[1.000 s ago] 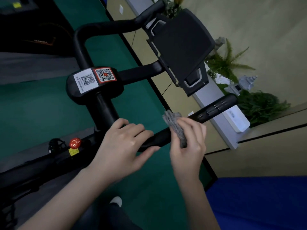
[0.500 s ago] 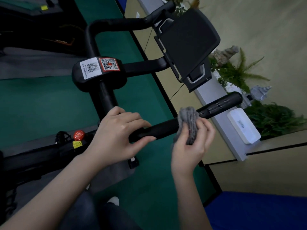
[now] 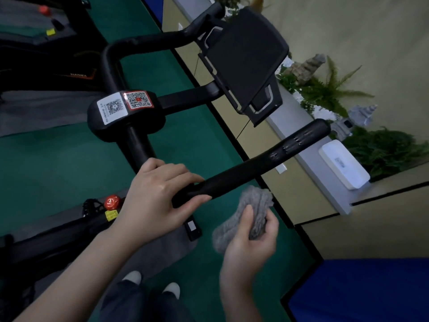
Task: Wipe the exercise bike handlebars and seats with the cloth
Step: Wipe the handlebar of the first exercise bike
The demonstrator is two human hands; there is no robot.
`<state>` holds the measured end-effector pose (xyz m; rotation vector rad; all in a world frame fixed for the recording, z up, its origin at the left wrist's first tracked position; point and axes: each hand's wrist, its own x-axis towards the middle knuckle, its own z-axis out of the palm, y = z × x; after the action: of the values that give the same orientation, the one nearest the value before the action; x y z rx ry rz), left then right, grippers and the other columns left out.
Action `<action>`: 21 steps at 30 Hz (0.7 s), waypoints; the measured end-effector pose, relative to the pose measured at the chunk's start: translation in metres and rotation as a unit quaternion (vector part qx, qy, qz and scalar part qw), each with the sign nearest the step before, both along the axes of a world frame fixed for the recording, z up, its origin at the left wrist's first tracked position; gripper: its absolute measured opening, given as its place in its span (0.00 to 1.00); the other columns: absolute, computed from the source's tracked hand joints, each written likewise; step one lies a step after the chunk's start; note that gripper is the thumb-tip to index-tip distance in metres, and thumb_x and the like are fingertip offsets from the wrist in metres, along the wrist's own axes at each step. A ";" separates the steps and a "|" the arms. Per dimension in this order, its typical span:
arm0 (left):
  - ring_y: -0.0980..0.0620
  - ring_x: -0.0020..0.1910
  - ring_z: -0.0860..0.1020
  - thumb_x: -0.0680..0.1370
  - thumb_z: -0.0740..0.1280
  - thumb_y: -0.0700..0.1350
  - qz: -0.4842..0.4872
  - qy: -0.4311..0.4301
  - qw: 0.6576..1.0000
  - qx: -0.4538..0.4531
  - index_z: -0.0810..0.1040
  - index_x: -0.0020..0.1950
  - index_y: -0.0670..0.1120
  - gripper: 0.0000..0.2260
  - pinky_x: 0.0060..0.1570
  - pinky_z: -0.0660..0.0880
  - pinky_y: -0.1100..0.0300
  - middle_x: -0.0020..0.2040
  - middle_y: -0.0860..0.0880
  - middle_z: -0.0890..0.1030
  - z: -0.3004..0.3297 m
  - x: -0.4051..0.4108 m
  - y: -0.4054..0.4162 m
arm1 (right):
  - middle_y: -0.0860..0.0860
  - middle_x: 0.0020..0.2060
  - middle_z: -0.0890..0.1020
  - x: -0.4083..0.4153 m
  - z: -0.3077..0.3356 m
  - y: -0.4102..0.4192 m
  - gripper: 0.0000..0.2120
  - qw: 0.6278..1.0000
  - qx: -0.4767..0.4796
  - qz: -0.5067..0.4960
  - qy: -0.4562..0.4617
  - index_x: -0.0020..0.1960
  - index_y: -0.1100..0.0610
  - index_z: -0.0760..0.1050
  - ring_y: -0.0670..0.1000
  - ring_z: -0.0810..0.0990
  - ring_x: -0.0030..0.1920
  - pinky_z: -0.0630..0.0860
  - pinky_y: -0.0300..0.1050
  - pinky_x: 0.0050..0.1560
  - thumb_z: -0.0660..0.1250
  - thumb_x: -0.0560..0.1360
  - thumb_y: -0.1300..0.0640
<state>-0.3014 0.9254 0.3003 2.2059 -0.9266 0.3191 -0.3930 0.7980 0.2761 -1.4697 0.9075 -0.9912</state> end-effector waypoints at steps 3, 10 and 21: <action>0.54 0.40 0.78 0.77 0.64 0.59 -0.005 -0.001 1.000 0.009 0.82 0.50 0.49 0.15 0.45 0.68 0.53 0.42 0.56 0.80 0.000 0.001 0.000 | 0.51 0.48 0.83 0.015 0.006 0.006 0.07 0.994 0.110 0.023 0.006 0.54 0.53 0.76 0.44 0.83 0.47 0.76 0.37 0.46 0.66 0.78 0.62; 0.54 0.43 0.78 0.77 0.62 0.58 -0.048 0.007 0.999 0.026 0.80 0.55 0.49 0.16 0.46 0.68 0.52 0.44 0.56 0.79 0.003 0.005 0.007 | 0.55 0.47 0.85 0.019 0.015 0.032 0.10 0.956 0.257 0.134 -0.044 0.56 0.58 0.78 0.54 0.84 0.49 0.79 0.44 0.46 0.61 0.79 0.66; 0.52 0.43 0.78 0.77 0.62 0.57 -0.062 0.013 0.997 0.051 0.80 0.56 0.49 0.16 0.48 0.65 0.56 0.44 0.55 0.79 0.004 0.006 0.010 | 0.62 0.50 0.83 0.021 0.018 0.024 0.12 0.929 0.302 0.209 -0.040 0.56 0.64 0.77 0.59 0.83 0.53 0.79 0.51 0.54 0.58 0.79 0.72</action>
<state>-0.2955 0.9356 0.3039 2.2256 -1.0826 0.1887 -0.3725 0.8224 0.2943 -1.0199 0.7105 -0.3948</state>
